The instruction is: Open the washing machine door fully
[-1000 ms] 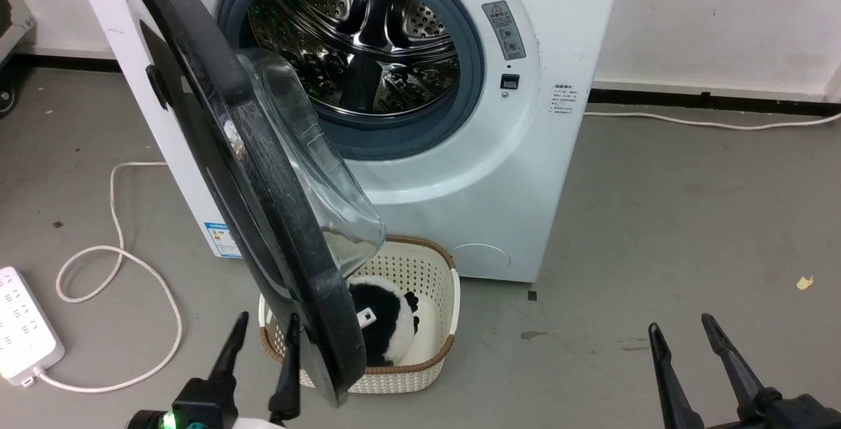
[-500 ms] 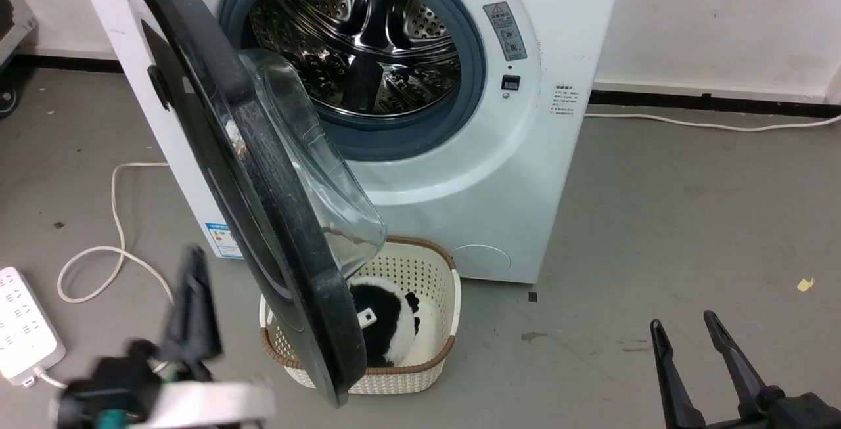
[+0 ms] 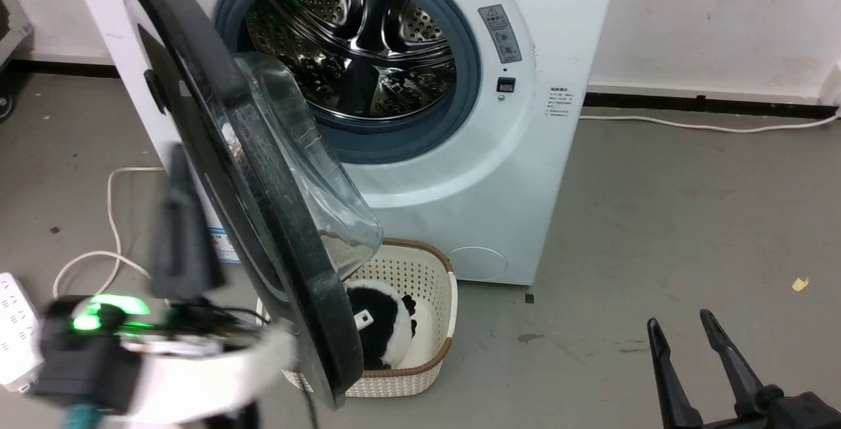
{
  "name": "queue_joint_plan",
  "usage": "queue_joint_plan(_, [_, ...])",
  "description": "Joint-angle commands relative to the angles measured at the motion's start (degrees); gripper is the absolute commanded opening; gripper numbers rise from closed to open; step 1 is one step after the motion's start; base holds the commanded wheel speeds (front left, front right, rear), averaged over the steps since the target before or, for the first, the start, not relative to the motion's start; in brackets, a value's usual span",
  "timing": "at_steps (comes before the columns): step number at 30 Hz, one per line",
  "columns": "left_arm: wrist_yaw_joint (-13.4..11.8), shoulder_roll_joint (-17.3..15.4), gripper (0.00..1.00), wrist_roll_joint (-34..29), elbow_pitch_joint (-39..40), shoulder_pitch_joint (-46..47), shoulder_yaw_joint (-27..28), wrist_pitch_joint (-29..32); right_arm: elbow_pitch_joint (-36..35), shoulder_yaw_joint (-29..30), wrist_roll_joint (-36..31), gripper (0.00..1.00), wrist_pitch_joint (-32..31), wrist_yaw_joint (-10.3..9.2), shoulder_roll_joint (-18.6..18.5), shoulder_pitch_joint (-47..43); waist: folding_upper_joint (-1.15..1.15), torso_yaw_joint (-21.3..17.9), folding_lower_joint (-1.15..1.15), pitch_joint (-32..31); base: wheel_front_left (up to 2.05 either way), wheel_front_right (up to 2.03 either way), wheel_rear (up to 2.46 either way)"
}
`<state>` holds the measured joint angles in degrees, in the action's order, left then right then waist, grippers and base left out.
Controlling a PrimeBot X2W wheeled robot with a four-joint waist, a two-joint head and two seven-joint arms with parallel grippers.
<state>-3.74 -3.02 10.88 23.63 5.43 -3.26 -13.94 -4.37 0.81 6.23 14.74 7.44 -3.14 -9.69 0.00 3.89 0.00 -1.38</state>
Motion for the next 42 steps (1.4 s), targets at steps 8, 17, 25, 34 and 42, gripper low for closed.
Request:
queue_joint_plan(8, [2.83,-0.01,0.0,-4.12,-4.22,-5.71,-12.78,4.95,-0.09,0.52,1.09,1.0,0.26,0.05,0.25,0.7,0.0,-0.09,0.0,0.38,0.0,0.0,0.0])
queue_joint_plan(17, [0.1,0.1,0.0,-1.0,-19.9,-6.71,-17.91,10.47,0.42,0.26,1.93,1.0,0.26,0.05,0.26,1.14,0.0,0.45,0.0,0.82,0.0,0.0,0.0])
queue_joint_plan(25, [-1.29,-0.51,0.0,1.08,-26.57,-5.19,-14.95,9.62,0.56,0.4,2.28,1.0,0.26,0.05,0.26,0.85,0.0,1.78,0.0,0.66,0.0,0.0,0.0])
queue_joint_plan(34, [-1.74,-2.1,0.0,2.57,-28.8,-5.89,-12.87,8.91,0.83,0.25,2.56,1.0,0.26,0.05,0.26,0.08,0.0,8.2,0.0,-0.28,0.0,0.0,0.0])
queue_joint_plan(42, [-3.23,-4.75,0.0,4.23,-27.26,-7.29,-9.0,9.19,1.36,-0.53,2.67,1.0,0.26,0.05,0.26,-0.1,0.0,15.04,0.0,-0.2,0.0,0.0,0.0])
